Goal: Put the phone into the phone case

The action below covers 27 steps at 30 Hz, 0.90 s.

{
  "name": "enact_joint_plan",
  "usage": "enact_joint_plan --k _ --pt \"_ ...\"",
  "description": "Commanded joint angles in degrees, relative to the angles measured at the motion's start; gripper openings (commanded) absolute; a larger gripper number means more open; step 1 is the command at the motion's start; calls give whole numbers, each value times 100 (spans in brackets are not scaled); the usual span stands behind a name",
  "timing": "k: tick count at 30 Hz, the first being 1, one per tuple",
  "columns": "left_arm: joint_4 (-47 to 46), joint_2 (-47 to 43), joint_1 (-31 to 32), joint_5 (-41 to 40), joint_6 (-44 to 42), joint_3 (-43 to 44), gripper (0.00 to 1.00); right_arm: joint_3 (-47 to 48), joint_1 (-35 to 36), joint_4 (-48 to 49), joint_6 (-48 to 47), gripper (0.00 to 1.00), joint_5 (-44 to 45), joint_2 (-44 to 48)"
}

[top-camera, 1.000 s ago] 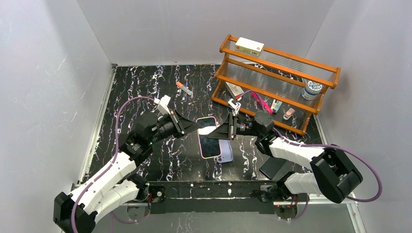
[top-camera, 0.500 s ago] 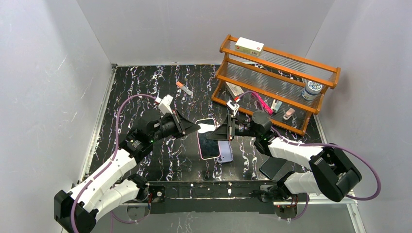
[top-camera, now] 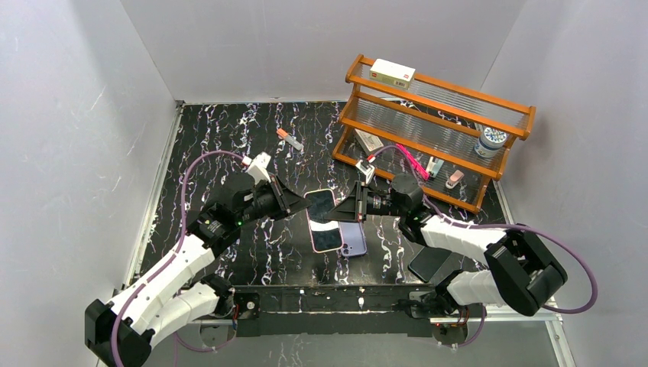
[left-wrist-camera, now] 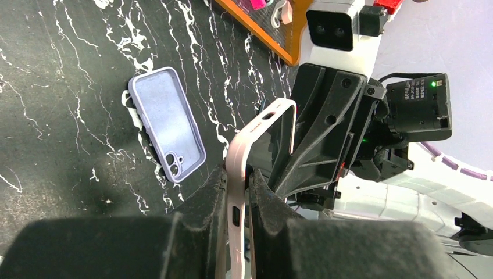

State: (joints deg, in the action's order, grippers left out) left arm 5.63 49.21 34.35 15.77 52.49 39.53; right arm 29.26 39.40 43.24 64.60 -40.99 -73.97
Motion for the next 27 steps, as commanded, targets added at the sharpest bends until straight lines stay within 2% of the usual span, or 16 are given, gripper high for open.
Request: enact_joint_plan --k 1,3,5,7,10,18,23,27 --pt "493 -48 -16 -461 -317 59 0 128 -29 731 291 8 51 -117" --pt "589 -81 -16 -562 -358 71 0 132 -26 773 299 7 81 -142" --pt "673 -104 -16 -652 -386 98 7 132 -29 761 271 7 122 -163" --pt "865 -100 -16 -805 -479 212 21 126 -23 740 237 8 193 -206" --pt "1363 -49 -16 -1168 -802 536 48 114 -24 736 139 9 261 -374" --pt "2260 -55 -16 -2101 -1843 1368 96 473 71 388 -96 9 540 -1139" --pt "2725 -236 -16 -2727 -2637 1606 98 808 232 -261 -261 9 974 -1609" --pt "2863 -522 -16 -3217 -2978 1413 98 937 332 -139 -141 9 1039 -2075"
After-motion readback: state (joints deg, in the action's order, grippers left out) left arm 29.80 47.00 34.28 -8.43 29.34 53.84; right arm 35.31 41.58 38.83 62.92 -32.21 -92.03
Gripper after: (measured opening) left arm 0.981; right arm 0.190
